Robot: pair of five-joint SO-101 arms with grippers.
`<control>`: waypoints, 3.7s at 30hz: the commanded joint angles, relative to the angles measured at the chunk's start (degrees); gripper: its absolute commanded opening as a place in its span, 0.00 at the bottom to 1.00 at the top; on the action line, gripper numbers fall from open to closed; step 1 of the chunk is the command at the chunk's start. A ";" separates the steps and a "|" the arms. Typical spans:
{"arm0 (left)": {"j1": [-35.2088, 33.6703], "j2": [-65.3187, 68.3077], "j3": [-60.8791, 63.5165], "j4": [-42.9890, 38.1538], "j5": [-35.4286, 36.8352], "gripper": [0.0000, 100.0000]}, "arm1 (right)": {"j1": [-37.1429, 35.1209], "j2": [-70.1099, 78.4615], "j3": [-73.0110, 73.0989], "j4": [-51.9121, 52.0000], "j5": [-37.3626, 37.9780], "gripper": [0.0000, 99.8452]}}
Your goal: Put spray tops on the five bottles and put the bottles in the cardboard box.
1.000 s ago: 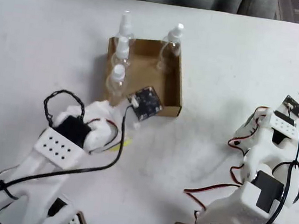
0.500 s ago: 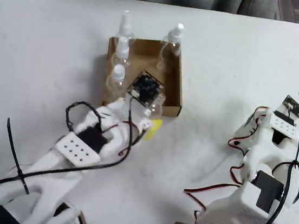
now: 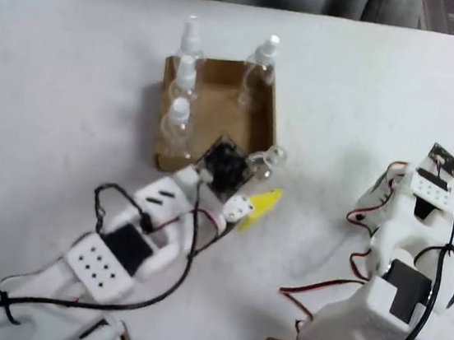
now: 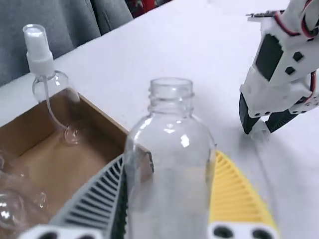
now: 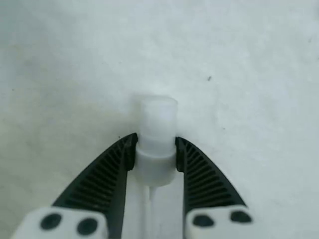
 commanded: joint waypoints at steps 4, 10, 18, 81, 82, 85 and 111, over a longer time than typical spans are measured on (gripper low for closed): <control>0.57 -5.67 6.95 -11.69 0.53 0.08 | -0.66 -1.01 -2.81 -0.13 0.79 0.02; -0.31 -6.20 10.20 -15.82 0.53 0.08 | 0.22 -11.65 -7.82 6.46 0.97 0.02; -6.11 -6.20 10.11 -16.09 0.70 0.08 | -6.81 -27.30 -10.11 -2.33 0.97 0.02; 0.48 -6.37 15.91 -15.74 3.25 0.05 | -38.90 -89.54 25.93 -35.30 0.44 0.02; 0.31 -6.37 15.91 -15.74 3.25 0.05 | -38.64 -89.54 26.20 -35.30 0.44 0.02; 0.22 -6.37 15.91 -15.74 3.25 0.05 | -38.64 -89.54 27.78 -35.30 0.44 0.02; -0.04 -6.29 15.91 -15.74 3.25 0.05 | -39.87 -90.15 32.35 -24.22 -5.63 0.02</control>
